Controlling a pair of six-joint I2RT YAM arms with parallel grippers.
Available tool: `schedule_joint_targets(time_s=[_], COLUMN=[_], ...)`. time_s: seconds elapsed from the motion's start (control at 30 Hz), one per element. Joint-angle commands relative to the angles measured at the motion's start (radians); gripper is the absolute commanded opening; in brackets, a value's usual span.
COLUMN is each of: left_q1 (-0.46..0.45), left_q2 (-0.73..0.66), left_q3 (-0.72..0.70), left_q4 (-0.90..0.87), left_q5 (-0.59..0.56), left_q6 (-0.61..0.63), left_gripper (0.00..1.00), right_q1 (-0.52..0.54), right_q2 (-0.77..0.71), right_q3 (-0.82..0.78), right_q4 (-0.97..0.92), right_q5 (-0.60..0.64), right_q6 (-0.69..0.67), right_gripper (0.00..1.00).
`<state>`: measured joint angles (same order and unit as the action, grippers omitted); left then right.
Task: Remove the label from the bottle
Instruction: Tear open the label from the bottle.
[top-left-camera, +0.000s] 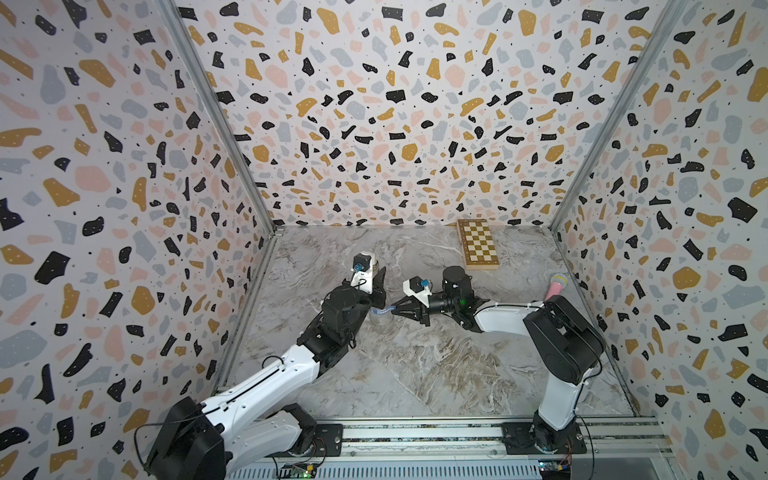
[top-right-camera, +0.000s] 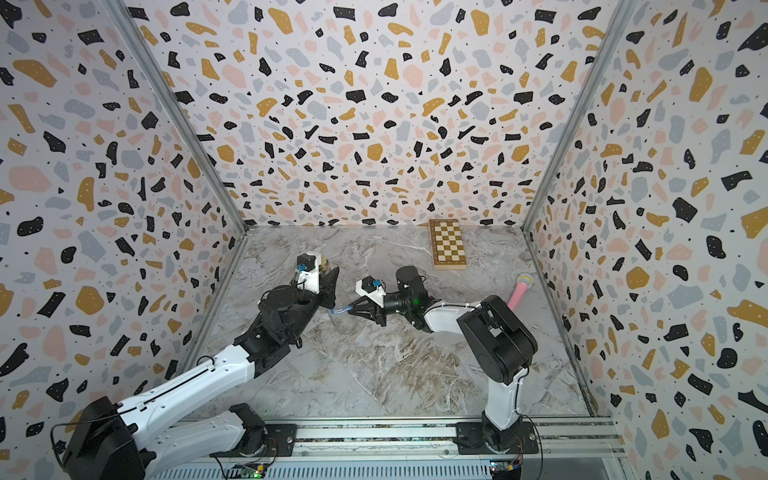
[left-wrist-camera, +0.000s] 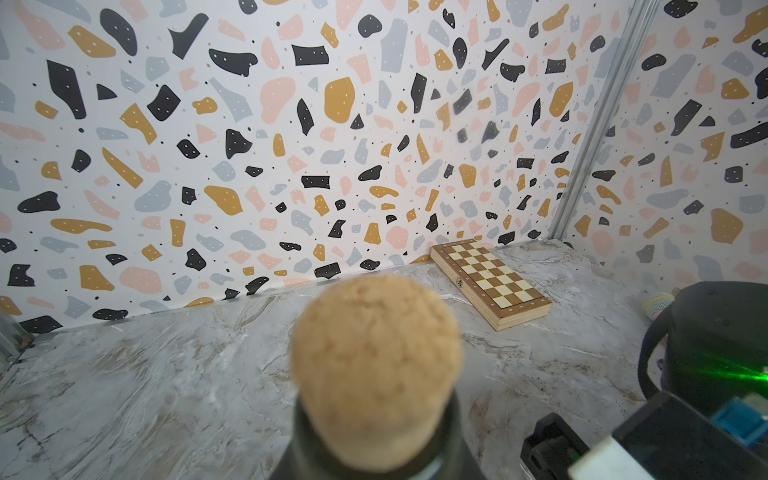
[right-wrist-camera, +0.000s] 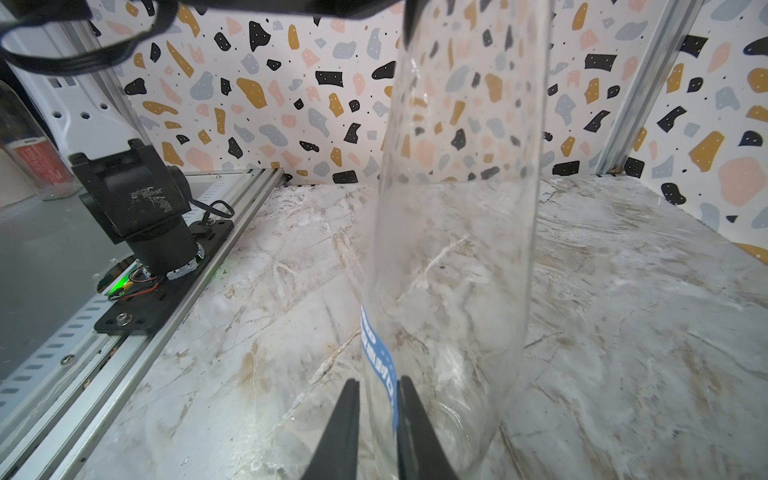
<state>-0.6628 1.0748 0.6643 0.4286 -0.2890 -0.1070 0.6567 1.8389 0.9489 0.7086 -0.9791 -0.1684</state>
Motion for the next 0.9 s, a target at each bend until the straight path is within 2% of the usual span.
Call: schedule_joint_targets(time_s=[0.0, 0.87], left_q1=[-0.007, -0.012], left_q2=[-0.011, -0.004], left_q3=[0.004, 0.001], left_q4=[0.106, 0.111], left_q5=[0.010, 0.011], left_q6=[0.006, 0.014], left_gripper=[0.00, 0.00], right_q1=[0.004, 0.005], right_q2=[-0.032, -0.037], right_q3=[0.011, 0.014], right_q4=[-0.014, -0.031], right_q5=[-0.006, 0.002], right_q6=[-0.001, 0.001], right_gripper=[0.17, 0.03])
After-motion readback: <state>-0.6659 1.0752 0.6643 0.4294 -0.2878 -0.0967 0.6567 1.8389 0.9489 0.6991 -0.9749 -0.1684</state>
